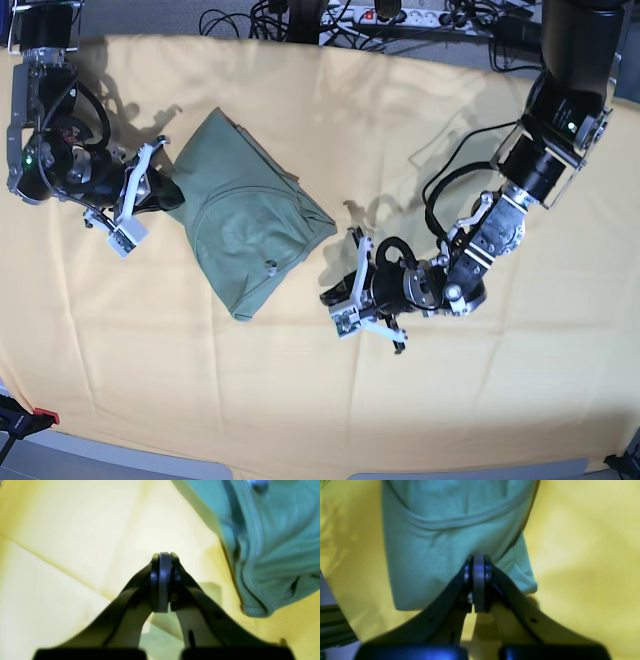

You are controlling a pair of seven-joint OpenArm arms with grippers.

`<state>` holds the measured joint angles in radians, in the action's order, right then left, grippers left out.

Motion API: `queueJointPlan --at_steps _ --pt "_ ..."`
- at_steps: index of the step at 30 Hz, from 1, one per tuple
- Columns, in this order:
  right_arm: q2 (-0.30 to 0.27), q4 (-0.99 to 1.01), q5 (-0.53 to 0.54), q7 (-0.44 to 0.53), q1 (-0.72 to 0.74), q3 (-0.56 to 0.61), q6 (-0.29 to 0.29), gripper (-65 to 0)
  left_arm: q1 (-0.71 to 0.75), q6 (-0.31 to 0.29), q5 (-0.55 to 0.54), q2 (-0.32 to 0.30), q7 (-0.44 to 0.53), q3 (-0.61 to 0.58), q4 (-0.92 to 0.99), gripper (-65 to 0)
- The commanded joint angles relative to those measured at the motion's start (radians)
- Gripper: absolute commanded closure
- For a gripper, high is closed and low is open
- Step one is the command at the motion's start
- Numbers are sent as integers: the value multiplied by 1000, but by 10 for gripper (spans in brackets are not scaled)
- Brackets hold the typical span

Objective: Fold the T-shirt properly
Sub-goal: 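Press the bundle square and release it with both grippers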

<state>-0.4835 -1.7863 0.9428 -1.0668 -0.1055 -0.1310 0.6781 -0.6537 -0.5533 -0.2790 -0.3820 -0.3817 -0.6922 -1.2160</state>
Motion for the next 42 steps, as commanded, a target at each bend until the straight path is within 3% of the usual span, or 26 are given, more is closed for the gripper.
queueJointPlan --at_steps 1,4,7,12,18,22,32,38,42 --pt "-15 -19 -19 47 14 -29 -2 0 -40 5 -24 -6 -11 16 -13 0" --pt "-15 -17 -148 185 14 -68 -39 0 -56 -27 -161 -16 -154 52 -18 0" --pt "-11 3 -247 284 19 -70 -61 0 -50 -143 -408 -32 -299 116 -36 0" --pt "26 121 -245 314 83 -70 -11 0 -42 -145 -791 -37 -524 236 -38 0" --pt "56 300 -220 292 148 -53 18 0 -13 -145 -1062 -36 -775 338 -39 0" --pt "56 330 -56 148 150 -26 20 0 14 -145 -1089 -36 -790 347 -39 0" --pt "40 328 164 -154 63 -19 20 0 76 -145 -1087 -36 -828 347 -39 0" --pt "-18 321 358 -211 -38 -20 20 0 82 -145 -1080 -37 -832 347 -39 0" --pt "-24 289 454 -240 -116 -27 20 0 83 -145 -1080 -39 -832 347 -39 0"
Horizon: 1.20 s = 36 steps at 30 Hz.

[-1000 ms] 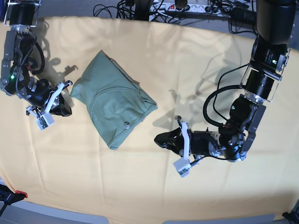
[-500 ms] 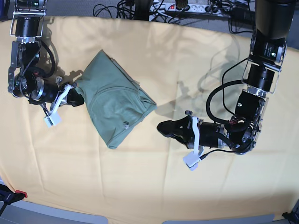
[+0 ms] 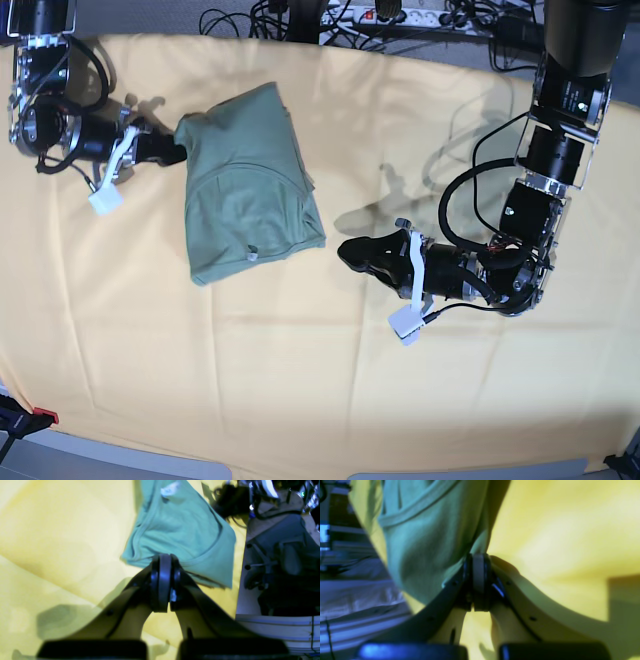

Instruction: Fold the T-shirt properly

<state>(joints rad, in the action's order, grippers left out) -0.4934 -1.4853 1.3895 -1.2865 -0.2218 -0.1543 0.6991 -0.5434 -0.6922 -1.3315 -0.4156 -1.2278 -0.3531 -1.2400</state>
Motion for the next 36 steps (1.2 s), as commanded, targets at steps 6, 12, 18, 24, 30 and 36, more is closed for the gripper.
queueJointPlan --at_steps 6,12,18,24,30,36 --pt "-13 -93 23 -21 -117 -4 -1 0 -27 -6 -27 -6 14 8 -15 0" --pt "-14 -198 -4 -15 -127 -99 -1 0 -28 -6 -28 -6 14 8 -15 0" --pt "-13 -325 85 25 -127 -373 -1 0 -27 -6 -152 -33 13 8 -16 0" --pt "-5 -364 94 -110 -129 -565 -1 0 17 -6 -152 -69 -60 10 -55 0" --pt "-3 -367 94 -110 -197 -709 -1 0 166 -6 -152 -159 -114 100 -335 0" --pt "-3 -367 94 -110 -341 -800 -1 0 409 -6 -152 -293 -113 342 -627 0"
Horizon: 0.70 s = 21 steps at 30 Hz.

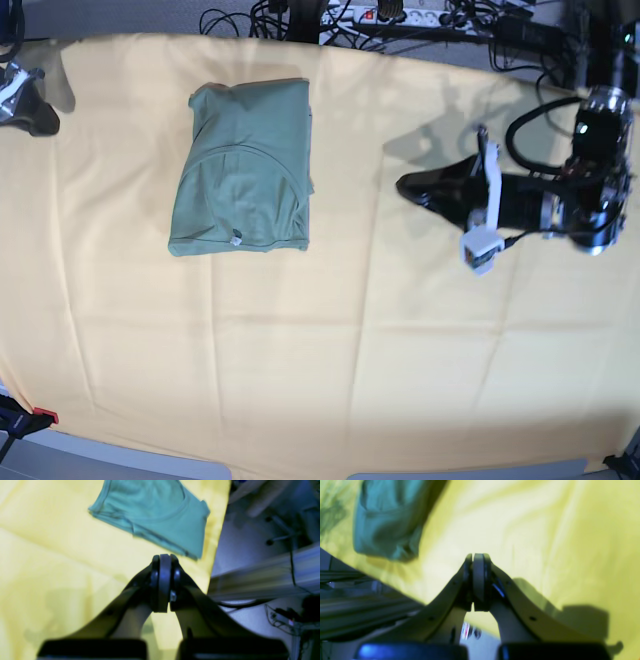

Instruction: Fold the T-shirt properly

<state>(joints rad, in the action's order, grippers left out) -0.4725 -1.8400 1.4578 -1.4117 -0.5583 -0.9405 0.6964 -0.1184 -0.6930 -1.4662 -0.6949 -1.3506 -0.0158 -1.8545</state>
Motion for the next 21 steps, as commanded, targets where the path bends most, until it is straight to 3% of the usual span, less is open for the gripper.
queueJointPlan --at_steps 1,8,13,17,21 --pt "-24 -13 26 15 -33 -33 2 0 34 -5 -17 -33 10 48 -42 0" --pt "-15 -51 26 15 -268 -226 2 0 435 62 -17 -145 -32 424 -216 0" --pt "53 -85 26 15 -447 -320 2 0 766 84 -17 -161 -31 679 -343 0" --pt "114 -83 26 15 -547 -313 2 0 1014 83 -17 -153 -32 782 -388 0" --pt "164 -69 26 15 -599 -292 2 0 1223 84 -17 -114 -38 782 -343 0"
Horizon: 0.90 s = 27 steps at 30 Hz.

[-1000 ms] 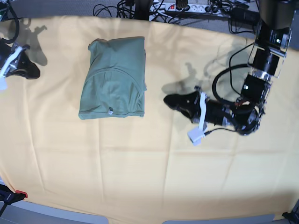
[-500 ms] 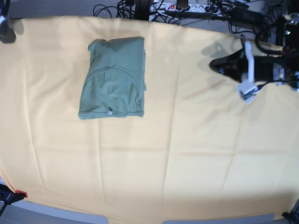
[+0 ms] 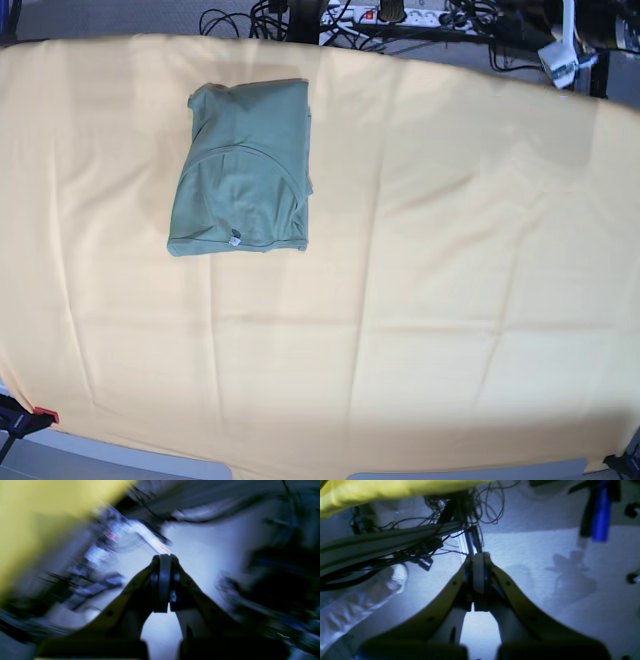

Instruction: Fold the T-shirt properly

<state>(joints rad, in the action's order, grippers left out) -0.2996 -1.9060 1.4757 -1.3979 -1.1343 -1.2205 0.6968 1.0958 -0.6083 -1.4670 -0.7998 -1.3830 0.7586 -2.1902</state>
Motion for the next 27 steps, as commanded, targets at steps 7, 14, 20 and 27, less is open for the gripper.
queueJointPlan --at_steps 7,14,20,27 --pt "5 112 8 2 -84 230 1 0 143 -29 87 126 18 -13 195 0" --pt "5 246 -287 210 -3 558 1 0 56 -31 254 170 248 -249 496 0" --pt "5 435 -598 443 169 754 1 0 -195 -31 454 275 396 -427 760 0" --pt "5 766 -953 845 368 926 1 0 -446 -27 741 355 692 -623 1087 0"
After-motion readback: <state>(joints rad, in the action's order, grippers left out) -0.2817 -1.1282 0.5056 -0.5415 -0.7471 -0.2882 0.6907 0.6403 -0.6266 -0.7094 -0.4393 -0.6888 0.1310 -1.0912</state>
